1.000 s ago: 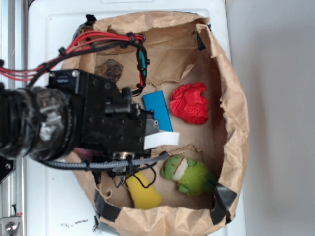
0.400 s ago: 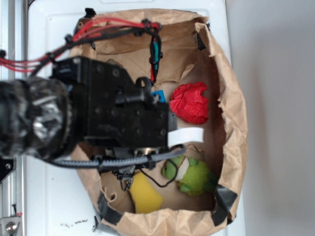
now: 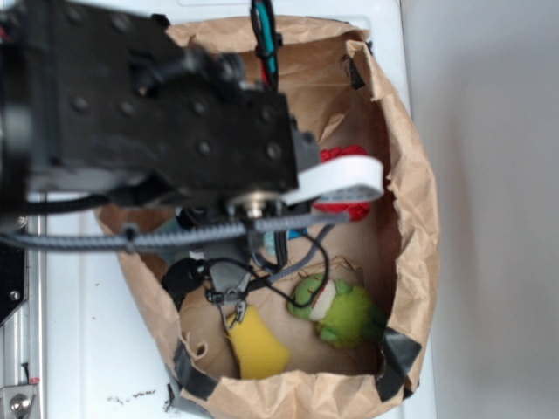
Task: Grab the blue cloth.
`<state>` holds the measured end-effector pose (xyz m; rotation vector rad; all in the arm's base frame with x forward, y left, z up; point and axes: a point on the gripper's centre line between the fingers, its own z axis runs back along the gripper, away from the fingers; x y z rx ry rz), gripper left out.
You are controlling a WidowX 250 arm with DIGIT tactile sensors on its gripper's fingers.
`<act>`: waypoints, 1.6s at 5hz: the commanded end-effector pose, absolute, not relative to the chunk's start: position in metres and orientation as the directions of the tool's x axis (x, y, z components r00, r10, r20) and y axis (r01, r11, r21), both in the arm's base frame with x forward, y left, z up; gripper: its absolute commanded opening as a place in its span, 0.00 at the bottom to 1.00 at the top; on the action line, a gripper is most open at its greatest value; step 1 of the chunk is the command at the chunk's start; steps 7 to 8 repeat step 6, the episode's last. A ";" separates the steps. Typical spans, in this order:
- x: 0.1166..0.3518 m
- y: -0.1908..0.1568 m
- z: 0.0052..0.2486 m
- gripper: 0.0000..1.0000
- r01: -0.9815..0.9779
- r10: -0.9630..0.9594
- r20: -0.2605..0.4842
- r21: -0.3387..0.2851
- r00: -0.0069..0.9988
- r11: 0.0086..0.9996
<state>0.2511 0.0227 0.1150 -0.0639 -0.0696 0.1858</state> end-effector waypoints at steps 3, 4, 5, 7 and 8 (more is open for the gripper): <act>0.270 0.008 0.163 0.00 -0.226 0.240 0.262 -0.081 0.935 0.971; 0.271 0.005 0.166 0.00 -0.220 0.231 0.262 -0.074 0.937 0.973; 0.270 0.003 0.165 0.00 -0.208 0.219 0.247 -0.068 0.944 0.976; 0.269 0.002 0.162 0.00 -0.212 0.218 0.251 -0.051 0.943 0.976; 0.269 0.002 0.162 0.00 -0.212 0.218 0.251 -0.051 0.943 0.976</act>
